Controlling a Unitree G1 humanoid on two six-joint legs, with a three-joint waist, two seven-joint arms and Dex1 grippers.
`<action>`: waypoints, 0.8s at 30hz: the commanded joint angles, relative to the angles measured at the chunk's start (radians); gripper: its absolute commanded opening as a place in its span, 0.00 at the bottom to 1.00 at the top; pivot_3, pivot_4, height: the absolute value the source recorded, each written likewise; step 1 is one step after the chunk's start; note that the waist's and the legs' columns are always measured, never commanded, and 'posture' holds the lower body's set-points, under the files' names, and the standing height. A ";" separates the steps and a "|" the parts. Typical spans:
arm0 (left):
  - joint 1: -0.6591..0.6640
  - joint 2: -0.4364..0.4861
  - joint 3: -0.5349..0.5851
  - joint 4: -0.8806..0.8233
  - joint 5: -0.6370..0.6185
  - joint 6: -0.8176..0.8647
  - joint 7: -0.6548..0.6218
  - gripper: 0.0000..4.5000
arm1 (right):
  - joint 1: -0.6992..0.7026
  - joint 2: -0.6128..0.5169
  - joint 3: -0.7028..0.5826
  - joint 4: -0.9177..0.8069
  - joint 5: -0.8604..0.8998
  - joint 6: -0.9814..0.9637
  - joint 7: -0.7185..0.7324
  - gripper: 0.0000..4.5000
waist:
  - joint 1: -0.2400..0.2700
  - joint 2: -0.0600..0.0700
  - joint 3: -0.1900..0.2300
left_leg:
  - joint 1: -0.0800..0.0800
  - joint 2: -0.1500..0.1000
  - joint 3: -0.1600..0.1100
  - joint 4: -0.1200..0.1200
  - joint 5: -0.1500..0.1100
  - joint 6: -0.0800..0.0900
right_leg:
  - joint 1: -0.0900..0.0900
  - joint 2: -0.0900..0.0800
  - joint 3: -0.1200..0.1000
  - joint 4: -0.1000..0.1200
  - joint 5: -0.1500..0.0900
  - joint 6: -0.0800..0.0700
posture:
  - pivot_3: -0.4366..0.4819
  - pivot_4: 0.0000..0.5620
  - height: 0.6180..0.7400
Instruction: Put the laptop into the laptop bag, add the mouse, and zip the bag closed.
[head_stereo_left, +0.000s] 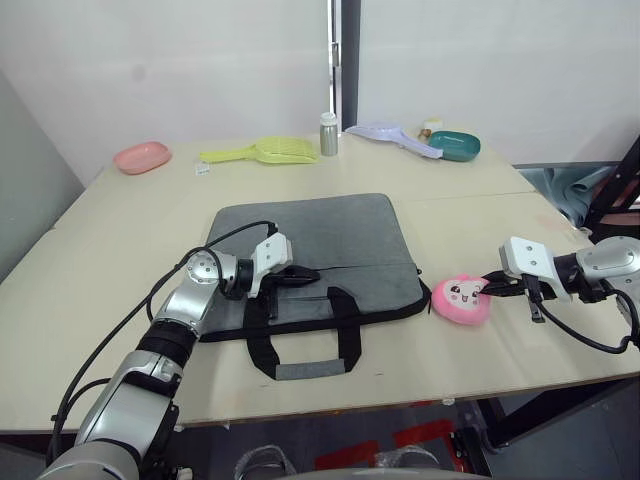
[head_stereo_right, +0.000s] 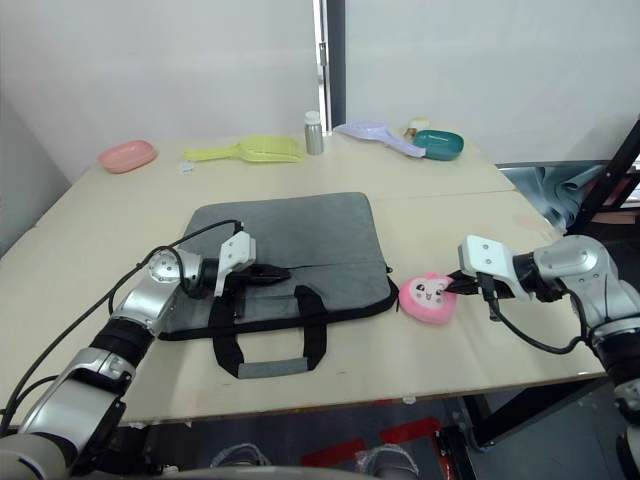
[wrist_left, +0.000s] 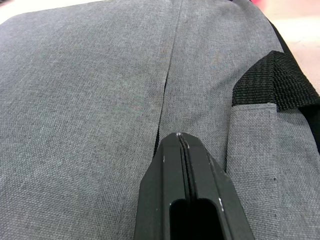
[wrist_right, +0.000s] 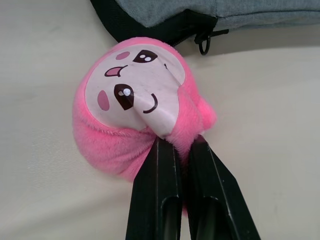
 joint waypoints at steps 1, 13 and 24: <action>0.116 0.031 -0.092 0.106 0.101 0.054 -0.034 0.00 | -0.039 -0.012 -0.022 0.005 0.000 0.024 0.017 0.00 | 0.000 0.000 0.000 | 0.000 0.000 0.000 0.000 0.000 0.000 | 0.000 0.000 0.000 0.000 0.000 0.000 | 0.48 0.27 1.00; 0.131 0.033 -0.086 0.080 0.093 0.066 -0.023 0.00 | 0.179 -0.023 -0.060 -0.222 0.070 0.032 0.058 0.21 | -0.002 0.000 -0.001 | 0.001 0.000 0.002 -0.007 -0.001 -0.001 | 0.000 0.001 0.000 -0.006 -0.003 0.005 | 0.48 0.27 1.00; 0.124 0.025 -0.087 0.088 0.093 0.065 -0.019 0.00 | 0.351 -0.082 -0.339 -0.281 0.208 0.226 -0.033 1.00 | 0.003 0.000 -0.002 | 0.001 0.000 0.003 -0.010 -0.001 -0.001 | 0.000 0.001 0.001 -0.009 -0.008 0.012 | 0.48 0.27 1.00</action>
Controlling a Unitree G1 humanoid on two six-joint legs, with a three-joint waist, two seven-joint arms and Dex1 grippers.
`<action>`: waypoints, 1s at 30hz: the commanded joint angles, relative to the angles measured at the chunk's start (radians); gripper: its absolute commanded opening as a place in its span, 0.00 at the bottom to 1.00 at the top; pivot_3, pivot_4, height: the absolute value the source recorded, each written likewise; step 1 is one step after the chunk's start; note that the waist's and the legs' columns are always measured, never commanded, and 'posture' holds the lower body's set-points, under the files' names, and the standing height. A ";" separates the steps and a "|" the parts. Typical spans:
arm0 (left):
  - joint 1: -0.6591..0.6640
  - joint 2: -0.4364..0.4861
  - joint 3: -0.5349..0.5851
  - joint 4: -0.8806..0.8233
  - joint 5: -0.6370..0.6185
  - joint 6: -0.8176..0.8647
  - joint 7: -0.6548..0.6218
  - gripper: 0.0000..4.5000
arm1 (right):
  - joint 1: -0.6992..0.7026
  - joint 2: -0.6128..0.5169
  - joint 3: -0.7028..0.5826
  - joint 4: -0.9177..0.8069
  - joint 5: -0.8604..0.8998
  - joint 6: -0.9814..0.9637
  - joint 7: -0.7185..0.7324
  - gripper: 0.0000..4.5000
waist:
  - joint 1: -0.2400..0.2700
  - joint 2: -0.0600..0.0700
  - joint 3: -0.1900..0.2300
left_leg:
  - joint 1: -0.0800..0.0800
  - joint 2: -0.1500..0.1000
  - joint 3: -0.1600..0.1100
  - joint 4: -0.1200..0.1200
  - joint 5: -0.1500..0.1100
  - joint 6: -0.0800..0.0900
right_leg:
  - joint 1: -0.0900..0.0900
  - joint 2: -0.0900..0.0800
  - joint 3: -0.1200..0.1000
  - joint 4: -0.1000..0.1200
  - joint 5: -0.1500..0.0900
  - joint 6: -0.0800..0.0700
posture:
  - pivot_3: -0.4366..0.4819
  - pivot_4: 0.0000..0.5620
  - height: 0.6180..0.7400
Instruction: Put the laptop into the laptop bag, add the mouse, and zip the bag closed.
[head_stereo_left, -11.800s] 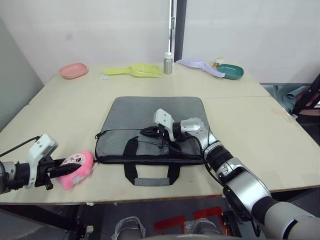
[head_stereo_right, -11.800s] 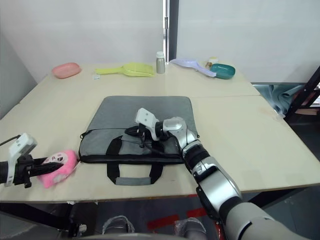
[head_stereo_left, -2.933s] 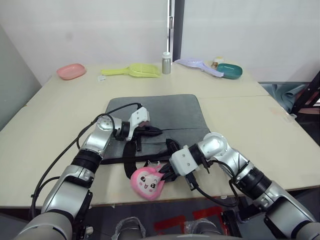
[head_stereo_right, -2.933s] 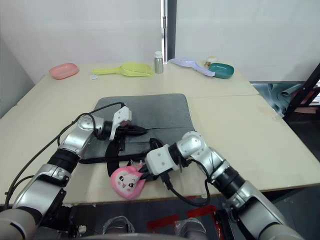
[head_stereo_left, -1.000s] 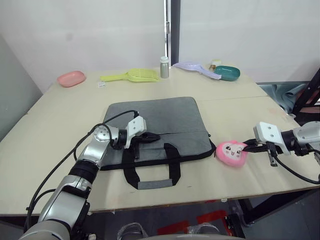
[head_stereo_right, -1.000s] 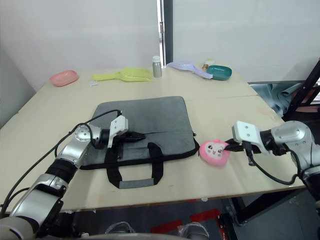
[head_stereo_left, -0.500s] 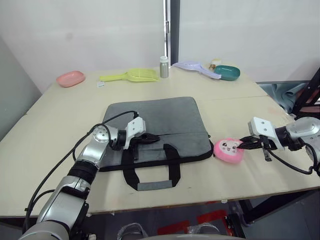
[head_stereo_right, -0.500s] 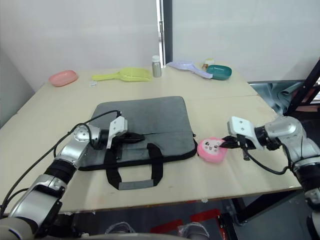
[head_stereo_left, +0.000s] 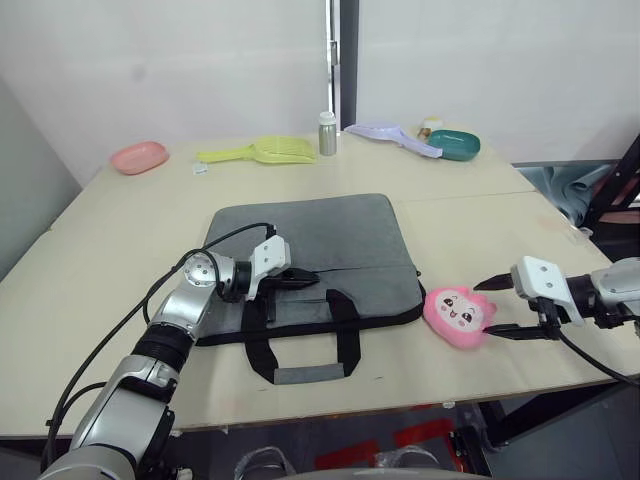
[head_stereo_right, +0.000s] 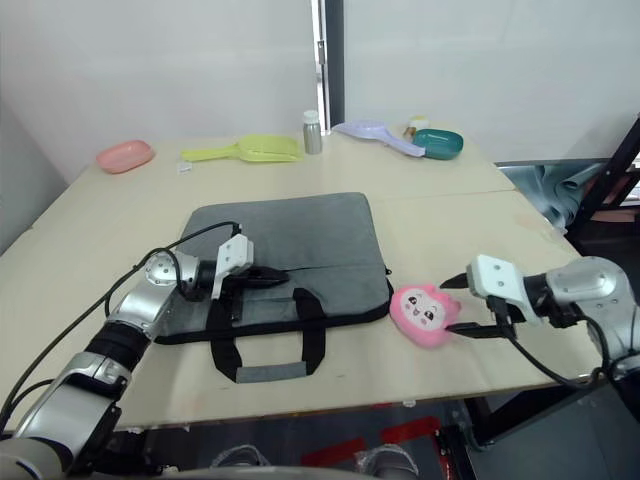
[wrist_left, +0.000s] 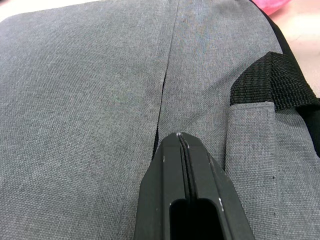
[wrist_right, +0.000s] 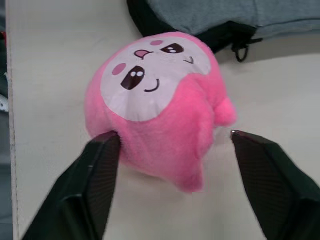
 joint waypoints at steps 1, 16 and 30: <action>0.101 0.015 -0.087 0.125 0.098 0.065 -0.016 0.00 | 0.077 -0.040 -0.167 -0.057 0.089 0.140 -0.034 1.00 | 0.000 0.000 0.000 | 0.000 0.000 0.000 -0.001 0.000 0.000 | 0.000 0.000 0.000 -0.002 0.000 0.000 | 0.48 0.27 1.00; 0.080 -0.017 -0.092 0.168 0.107 0.043 -0.007 0.00 | 0.374 0.244 -0.506 -0.444 0.685 1.059 -0.479 1.00 | 0.016 0.004 -0.005 | 0.000 -0.001 0.002 -0.005 0.000 0.000 | 0.000 -0.001 0.001 -0.006 -0.002 0.003 | 0.48 0.27 1.00; 0.083 -0.008 -0.089 0.150 0.108 0.045 -0.011 0.00 | 0.324 0.417 -0.401 -0.485 0.756 1.095 -0.720 1.00 | 0.014 0.004 -0.008 | 0.000 -0.005 0.003 -0.010 0.000 -0.001 | -0.001 -0.005 0.002 -0.010 -0.004 0.007 | 0.48 0.27 1.00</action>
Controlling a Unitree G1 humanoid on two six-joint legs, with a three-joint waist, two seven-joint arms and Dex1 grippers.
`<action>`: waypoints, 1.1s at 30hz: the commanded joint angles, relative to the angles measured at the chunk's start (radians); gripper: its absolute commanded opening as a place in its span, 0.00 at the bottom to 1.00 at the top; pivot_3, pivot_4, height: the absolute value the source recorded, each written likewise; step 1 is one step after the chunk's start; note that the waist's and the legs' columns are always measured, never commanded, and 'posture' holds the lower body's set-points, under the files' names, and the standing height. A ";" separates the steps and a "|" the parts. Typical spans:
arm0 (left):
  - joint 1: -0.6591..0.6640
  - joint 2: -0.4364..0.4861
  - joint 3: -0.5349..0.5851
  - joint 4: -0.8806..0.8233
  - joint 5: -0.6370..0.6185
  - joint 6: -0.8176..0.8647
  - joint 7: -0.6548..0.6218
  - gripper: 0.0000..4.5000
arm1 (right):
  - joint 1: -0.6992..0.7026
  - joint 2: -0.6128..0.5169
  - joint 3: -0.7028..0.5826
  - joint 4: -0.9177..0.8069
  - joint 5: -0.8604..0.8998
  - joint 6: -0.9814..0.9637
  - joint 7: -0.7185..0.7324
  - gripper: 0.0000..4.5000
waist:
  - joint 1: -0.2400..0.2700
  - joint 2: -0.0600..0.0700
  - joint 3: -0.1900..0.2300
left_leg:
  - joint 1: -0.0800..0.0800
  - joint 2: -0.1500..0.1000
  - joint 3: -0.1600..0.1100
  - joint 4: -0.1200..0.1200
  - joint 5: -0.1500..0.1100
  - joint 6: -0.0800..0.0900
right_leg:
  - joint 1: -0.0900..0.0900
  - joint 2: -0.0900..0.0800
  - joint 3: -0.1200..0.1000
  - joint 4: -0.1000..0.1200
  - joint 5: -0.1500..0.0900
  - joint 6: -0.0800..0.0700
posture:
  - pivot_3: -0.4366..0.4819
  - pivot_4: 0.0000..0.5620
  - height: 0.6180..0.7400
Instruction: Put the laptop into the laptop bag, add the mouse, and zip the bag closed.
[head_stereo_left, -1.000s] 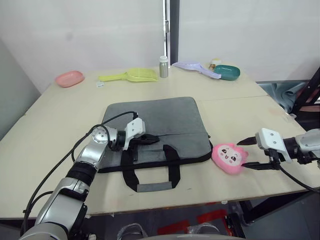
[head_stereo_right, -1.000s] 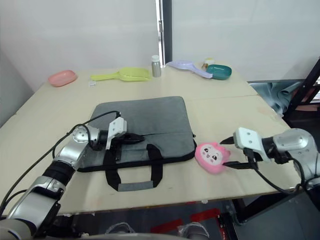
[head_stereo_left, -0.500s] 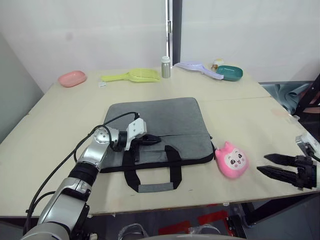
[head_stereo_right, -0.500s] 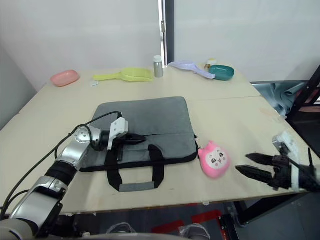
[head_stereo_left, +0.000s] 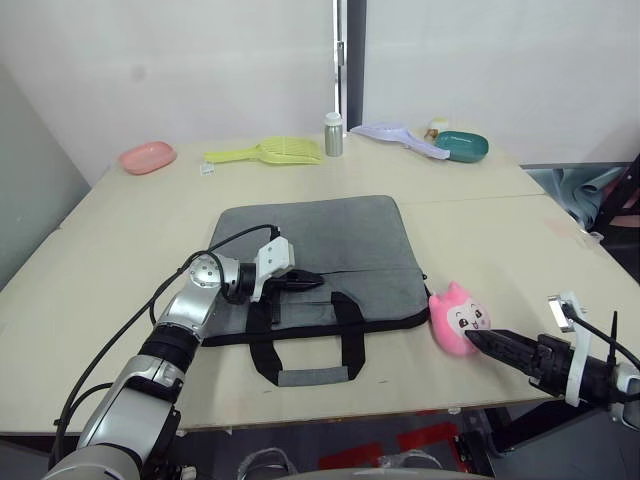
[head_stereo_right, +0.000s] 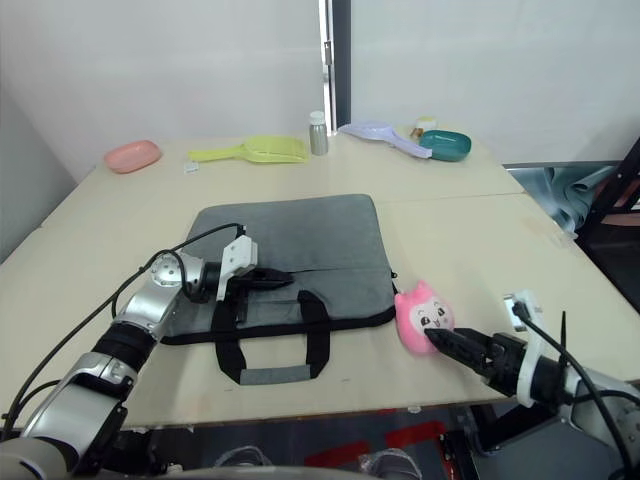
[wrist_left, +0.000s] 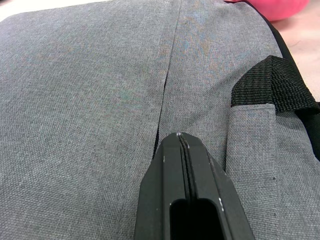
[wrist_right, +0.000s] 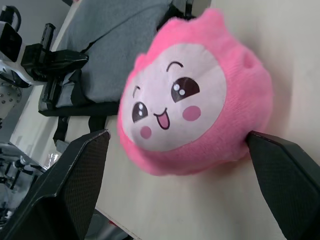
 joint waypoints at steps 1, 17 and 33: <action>0.087 0.018 -0.088 0.128 0.110 0.054 -0.002 0.00 | -0.031 0.006 0.024 -0.018 0.008 -0.021 -0.021 1.00 | -0.001 0.000 0.000 | 0.000 0.000 0.000 0.000 0.000 0.000 | 0.000 0.000 0.000 0.000 0.000 0.000 | 0.48 0.27 1.00; 0.094 0.019 -0.095 0.117 0.116 0.049 -0.001 0.00 | -0.082 0.020 0.039 0.070 -0.072 -0.148 -0.038 0.01 | 0.000 0.000 -0.001 | 0.000 -0.001 0.000 0.000 0.000 0.000 | 0.001 -0.001 -0.001 0.000 0.000 0.000 | 0.48 0.27 1.00; 0.118 0.048 -0.152 0.142 0.160 0.000 -0.046 0.00 | -0.411 -0.031 0.075 0.214 -0.120 -0.176 -0.091 0.01 | -0.004 0.002 -0.004 | 0.001 -0.002 0.000 0.000 0.000 0.000 | 0.002 -0.002 -0.002 0.002 0.005 -0.006 | 0.48 0.27 1.00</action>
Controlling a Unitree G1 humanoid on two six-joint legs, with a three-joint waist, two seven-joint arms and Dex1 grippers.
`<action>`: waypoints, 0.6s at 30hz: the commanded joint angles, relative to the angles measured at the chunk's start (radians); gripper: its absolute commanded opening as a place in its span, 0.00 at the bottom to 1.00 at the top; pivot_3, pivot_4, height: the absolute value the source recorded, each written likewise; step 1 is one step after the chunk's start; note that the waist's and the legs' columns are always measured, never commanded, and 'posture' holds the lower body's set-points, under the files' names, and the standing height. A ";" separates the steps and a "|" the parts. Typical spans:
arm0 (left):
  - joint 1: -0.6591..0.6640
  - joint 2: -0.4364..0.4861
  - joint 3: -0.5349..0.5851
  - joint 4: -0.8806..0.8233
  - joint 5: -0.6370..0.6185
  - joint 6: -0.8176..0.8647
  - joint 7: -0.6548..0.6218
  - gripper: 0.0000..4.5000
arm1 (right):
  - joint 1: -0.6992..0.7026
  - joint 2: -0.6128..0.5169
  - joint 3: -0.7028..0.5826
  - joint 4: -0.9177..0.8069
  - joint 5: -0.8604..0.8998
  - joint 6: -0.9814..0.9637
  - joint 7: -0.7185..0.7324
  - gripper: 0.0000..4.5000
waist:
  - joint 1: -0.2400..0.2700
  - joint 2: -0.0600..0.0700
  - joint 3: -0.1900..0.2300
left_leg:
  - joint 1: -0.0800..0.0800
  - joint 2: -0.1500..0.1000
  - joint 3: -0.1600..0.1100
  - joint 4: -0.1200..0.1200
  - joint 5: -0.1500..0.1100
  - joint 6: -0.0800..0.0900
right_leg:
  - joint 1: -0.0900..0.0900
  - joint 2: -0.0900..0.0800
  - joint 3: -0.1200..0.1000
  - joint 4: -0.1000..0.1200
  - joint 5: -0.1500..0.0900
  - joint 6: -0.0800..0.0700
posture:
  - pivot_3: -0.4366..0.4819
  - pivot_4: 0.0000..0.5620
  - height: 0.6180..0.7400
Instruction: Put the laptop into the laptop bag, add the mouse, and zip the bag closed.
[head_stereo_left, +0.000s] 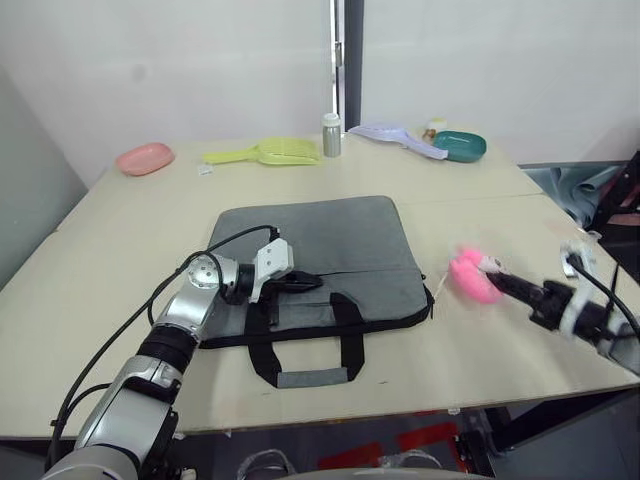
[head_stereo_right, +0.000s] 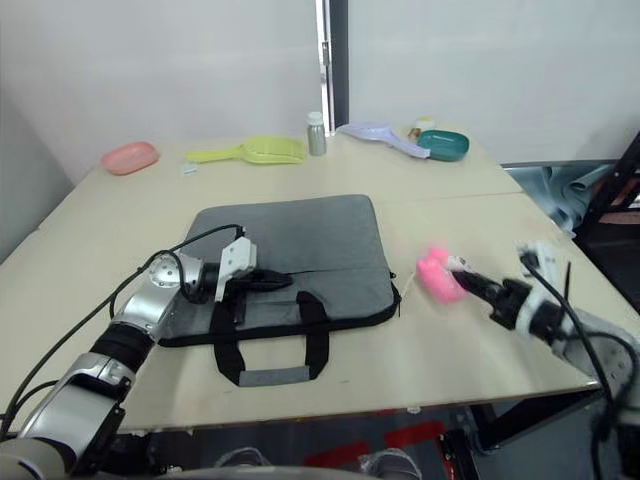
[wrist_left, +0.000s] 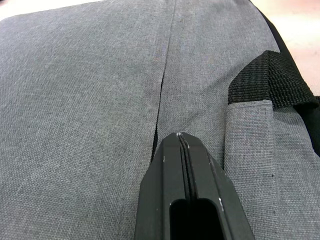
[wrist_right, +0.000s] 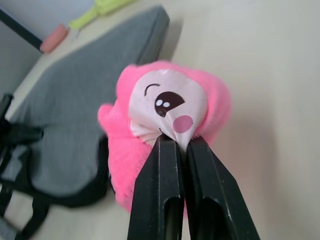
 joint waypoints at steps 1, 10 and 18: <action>0.114 0.037 -0.141 0.146 0.157 0.031 -0.041 0.00 | -0.077 0.018 0.031 -0.016 -0.018 -0.019 -0.032 0.01 | 0.003 0.000 -0.001 | 0.000 0.000 0.000 0.000 0.000 0.000 | 0.000 0.000 0.000 0.000 0.004 -0.006 | 0.48 0.27 1.00; 0.119 0.040 -0.150 0.146 0.149 0.026 -0.039 0.00 | -0.253 0.058 0.145 0.145 -0.182 -0.112 -0.051 0.01 | -0.007 0.002 -0.003 | 0.000 0.000 0.000 0.000 0.000 0.000 | 0.001 0.000 0.000 0.000 0.006 -0.009 | 0.48 0.27 1.00; 0.132 0.048 -0.142 0.137 0.140 0.029 -0.039 0.00 | -0.307 0.111 0.183 0.272 -0.334 -0.241 -0.099 0.01 | -0.009 0.002 -0.005 | 0.000 0.000 0.000 0.001 0.000 0.000 | 0.001 0.000 0.000 0.000 0.006 -0.010 | 0.48 0.27 1.00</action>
